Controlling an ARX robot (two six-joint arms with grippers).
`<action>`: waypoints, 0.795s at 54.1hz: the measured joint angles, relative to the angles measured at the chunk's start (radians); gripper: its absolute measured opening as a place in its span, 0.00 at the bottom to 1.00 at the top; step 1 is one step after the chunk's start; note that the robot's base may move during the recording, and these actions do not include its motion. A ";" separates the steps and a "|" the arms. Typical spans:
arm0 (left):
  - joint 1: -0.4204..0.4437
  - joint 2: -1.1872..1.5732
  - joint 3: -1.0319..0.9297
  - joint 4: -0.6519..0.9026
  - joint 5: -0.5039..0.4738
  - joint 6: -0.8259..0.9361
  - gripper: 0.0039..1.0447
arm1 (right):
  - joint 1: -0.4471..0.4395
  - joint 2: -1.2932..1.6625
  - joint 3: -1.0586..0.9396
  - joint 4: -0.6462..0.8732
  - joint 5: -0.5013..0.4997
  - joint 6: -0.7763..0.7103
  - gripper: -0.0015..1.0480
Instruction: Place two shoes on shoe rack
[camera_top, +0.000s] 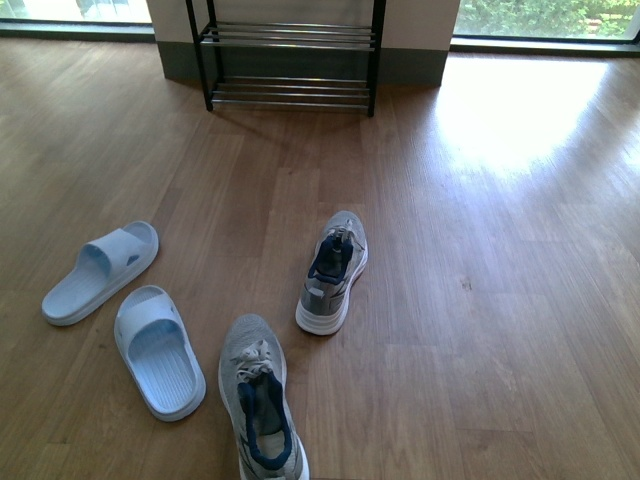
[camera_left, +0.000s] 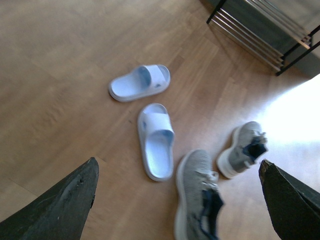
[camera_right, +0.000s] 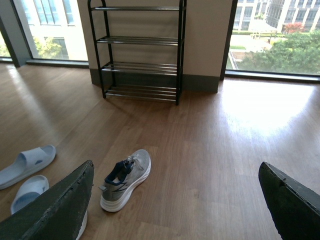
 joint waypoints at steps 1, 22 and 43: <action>0.017 0.024 0.002 0.015 0.032 -0.043 0.91 | 0.000 0.000 0.000 0.000 0.000 0.000 0.91; 0.024 1.033 0.261 0.460 0.256 -0.031 0.91 | 0.000 0.000 0.000 0.000 0.000 0.000 0.91; -0.023 1.640 0.600 0.447 0.364 0.114 0.91 | 0.000 0.000 0.000 0.000 0.000 0.000 0.91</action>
